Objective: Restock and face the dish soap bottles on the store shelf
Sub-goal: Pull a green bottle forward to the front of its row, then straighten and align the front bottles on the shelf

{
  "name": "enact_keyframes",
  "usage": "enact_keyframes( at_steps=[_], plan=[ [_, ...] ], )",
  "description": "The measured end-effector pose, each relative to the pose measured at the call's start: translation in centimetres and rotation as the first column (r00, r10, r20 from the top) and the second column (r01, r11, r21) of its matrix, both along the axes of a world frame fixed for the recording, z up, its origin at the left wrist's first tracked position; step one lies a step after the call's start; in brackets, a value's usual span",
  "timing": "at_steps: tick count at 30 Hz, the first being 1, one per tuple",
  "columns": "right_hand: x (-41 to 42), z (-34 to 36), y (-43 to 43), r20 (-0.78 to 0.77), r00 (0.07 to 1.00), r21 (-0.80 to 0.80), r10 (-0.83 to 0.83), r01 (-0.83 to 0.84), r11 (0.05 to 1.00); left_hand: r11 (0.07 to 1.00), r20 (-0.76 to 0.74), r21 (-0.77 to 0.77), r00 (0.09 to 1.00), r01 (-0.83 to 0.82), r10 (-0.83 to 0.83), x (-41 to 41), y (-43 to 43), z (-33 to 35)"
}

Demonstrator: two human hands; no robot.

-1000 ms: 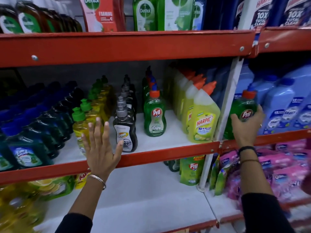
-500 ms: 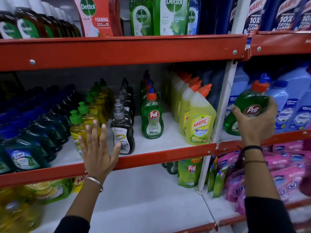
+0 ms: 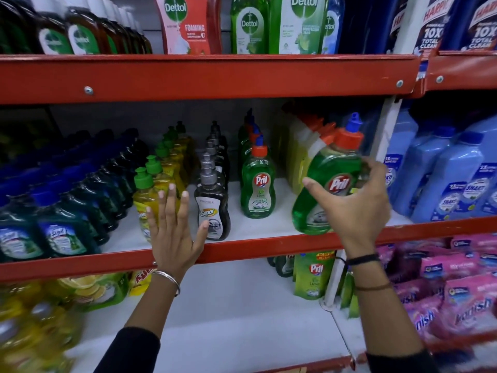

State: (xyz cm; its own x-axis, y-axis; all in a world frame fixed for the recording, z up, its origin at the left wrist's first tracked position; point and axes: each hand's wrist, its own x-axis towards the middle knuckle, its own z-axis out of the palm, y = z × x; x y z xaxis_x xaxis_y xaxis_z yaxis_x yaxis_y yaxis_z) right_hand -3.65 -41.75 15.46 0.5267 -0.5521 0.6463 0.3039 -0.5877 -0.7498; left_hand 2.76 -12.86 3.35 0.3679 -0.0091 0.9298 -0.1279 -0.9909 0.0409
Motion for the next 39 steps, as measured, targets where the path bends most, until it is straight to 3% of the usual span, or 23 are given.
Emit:
enact_keyframes(
  at_steps=[6,19,23,25,26,28,30,32,36,39],
  plan=[
    [2.5,-0.9,5.2,-0.111,0.987,-0.024,0.119,-0.123,0.992,1.000,0.011,0.001,1.000,-0.005,0.005,0.2,0.1,0.0],
    [5.9,-4.0,8.5,-0.262,0.958,-0.130,0.117,-0.156,0.979,0.999,0.018,0.043,1.000,0.012,-0.012,0.2,0.2,-0.2],
    [5.4,-4.6,7.8,-0.307,0.935,-0.154,0.179,-0.235,0.960,0.991,0.023,-0.038,0.991,0.129,-0.128,-0.3,-0.4,-0.1],
    [5.0,-5.0,7.1,-0.291,0.863,0.095,0.414,-0.404,0.910,0.937,0.047,-0.121,0.944,0.329,-0.326,-1.3,-1.4,0.1],
    [4.8,-5.3,6.6,-0.237,0.811,0.253,0.534,-0.480,0.840,0.881,0.044,-0.170,0.896,0.442,-0.441,-2.0,-2.3,0.3],
    [4.5,-5.8,5.6,-0.168,0.736,0.473,0.656,-0.524,0.709,0.728,0.011,-0.312,0.769,0.610,-0.640,-3.4,-4.5,0.9],
    [4.4,-6.2,4.9,-0.152,0.672,0.594,0.725,-0.524,0.610,0.568,-0.012,-0.475,0.640,0.672,-0.768,-4.8,-7.2,1.6],
    [4.3,-6.1,4.6,-0.120,0.625,0.636,0.772,-0.548,0.543,0.452,-0.043,-0.643,0.560,0.618,-0.827,-5.7,-9.6,2.5],
    [3.9,-5.9,4.6,-0.115,0.573,0.630,0.811,-0.589,0.506,0.306,-0.118,-0.893,0.487,0.329,-0.866,-5.5,-12.0,4.3],
    [3.8,-5.9,4.5,-0.137,0.555,0.616,0.821,-0.601,0.509,0.298,-0.150,-0.918,0.466,0.261,-0.872,-4.4,-11.7,4.5]
  ],
)
